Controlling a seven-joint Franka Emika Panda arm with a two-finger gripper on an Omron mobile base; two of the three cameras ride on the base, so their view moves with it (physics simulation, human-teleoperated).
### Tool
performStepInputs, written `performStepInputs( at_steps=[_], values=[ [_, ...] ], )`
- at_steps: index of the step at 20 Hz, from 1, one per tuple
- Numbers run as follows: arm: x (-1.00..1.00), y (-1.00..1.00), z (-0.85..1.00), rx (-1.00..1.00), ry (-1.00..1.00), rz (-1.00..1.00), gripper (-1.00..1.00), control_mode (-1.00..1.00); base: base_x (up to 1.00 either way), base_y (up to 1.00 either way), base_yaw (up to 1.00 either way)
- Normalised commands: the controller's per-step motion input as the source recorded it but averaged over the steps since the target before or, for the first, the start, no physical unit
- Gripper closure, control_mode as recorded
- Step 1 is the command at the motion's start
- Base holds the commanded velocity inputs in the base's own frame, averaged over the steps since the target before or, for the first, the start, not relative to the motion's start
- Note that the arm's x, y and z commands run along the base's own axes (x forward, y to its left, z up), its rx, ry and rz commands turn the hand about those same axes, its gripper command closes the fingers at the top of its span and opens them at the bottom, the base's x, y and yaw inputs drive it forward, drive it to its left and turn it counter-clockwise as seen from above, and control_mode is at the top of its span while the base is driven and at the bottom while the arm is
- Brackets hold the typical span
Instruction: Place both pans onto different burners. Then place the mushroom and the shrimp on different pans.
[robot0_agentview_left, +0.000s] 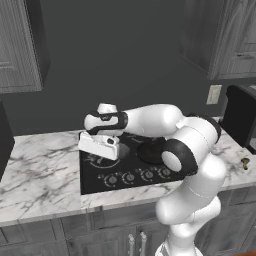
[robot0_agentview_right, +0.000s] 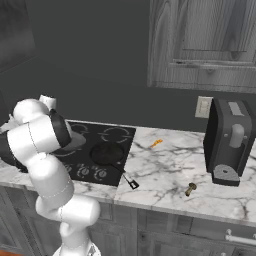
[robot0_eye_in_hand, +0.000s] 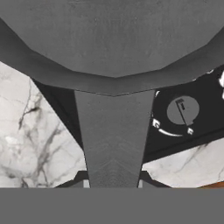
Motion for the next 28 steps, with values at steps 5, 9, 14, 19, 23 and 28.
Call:
performStepInputs(
  at_steps=[5, 9, 14, 19, 23, 28],
  values=[
    [0.26, 0.04, -0.22, -0.04, 0.0, 0.0, 1.0, -1.0, 0.0, 0.0, 0.0],
    [0.23, 0.12, -0.26, -0.05, 0.0, 0.0, 1.0, -1.0, 0.0, 0.0, 0.0],
    [0.23, 0.05, -0.25, -0.03, 0.0, 0.0, 1.0, -1.0, 0.0, 0.0, 0.0],
    [0.26, 0.0, -0.27, 0.0, 0.0, 0.0, 1.0, -1.0, 0.0, 0.0, 0.0],
    [0.21, 0.0, -0.35, 0.0, 0.0, 0.0, 1.0, -1.0, 0.0, 0.0, 0.0],
    [0.1, 0.0, -0.44, 0.0, 0.0, 0.0, 1.0, -1.0, 0.0, 0.0, 0.0]
  ],
)
